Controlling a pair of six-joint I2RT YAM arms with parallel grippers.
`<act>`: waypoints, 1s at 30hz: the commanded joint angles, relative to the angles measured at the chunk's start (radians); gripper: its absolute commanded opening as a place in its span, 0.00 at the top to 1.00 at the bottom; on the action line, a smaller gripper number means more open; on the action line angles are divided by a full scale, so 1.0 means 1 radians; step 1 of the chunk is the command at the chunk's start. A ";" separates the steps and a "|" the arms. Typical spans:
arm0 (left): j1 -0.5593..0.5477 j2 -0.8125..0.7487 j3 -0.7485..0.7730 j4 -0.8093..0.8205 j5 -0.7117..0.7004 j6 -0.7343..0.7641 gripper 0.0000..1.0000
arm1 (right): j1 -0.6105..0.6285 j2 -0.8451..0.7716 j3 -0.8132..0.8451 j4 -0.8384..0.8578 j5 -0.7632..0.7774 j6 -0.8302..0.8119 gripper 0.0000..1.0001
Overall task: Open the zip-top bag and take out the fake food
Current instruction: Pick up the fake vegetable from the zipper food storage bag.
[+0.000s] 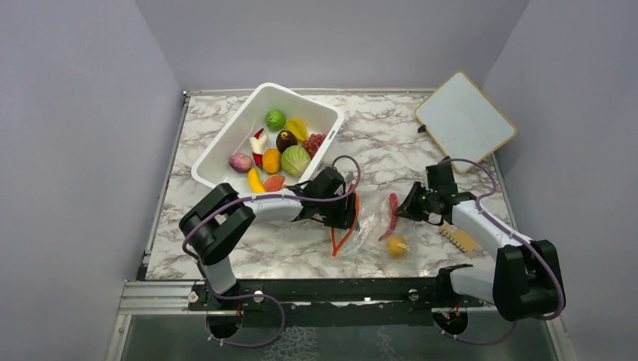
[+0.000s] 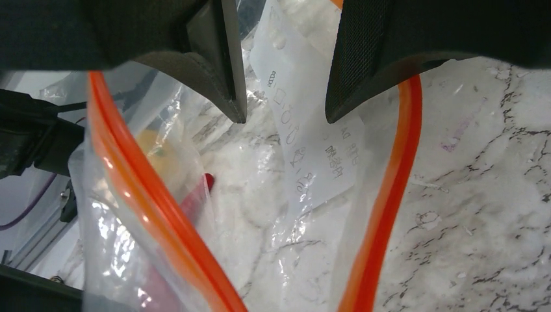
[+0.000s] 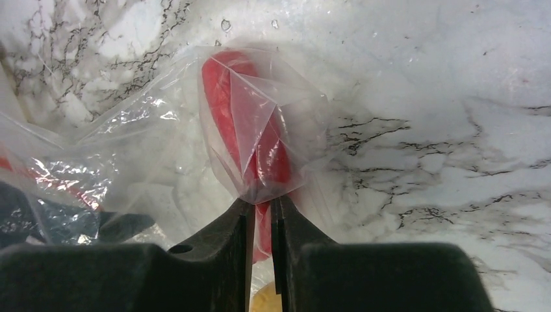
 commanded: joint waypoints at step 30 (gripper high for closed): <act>-0.041 0.056 0.012 0.069 0.008 0.023 0.51 | 0.001 -0.001 -0.107 0.103 -0.227 0.124 0.91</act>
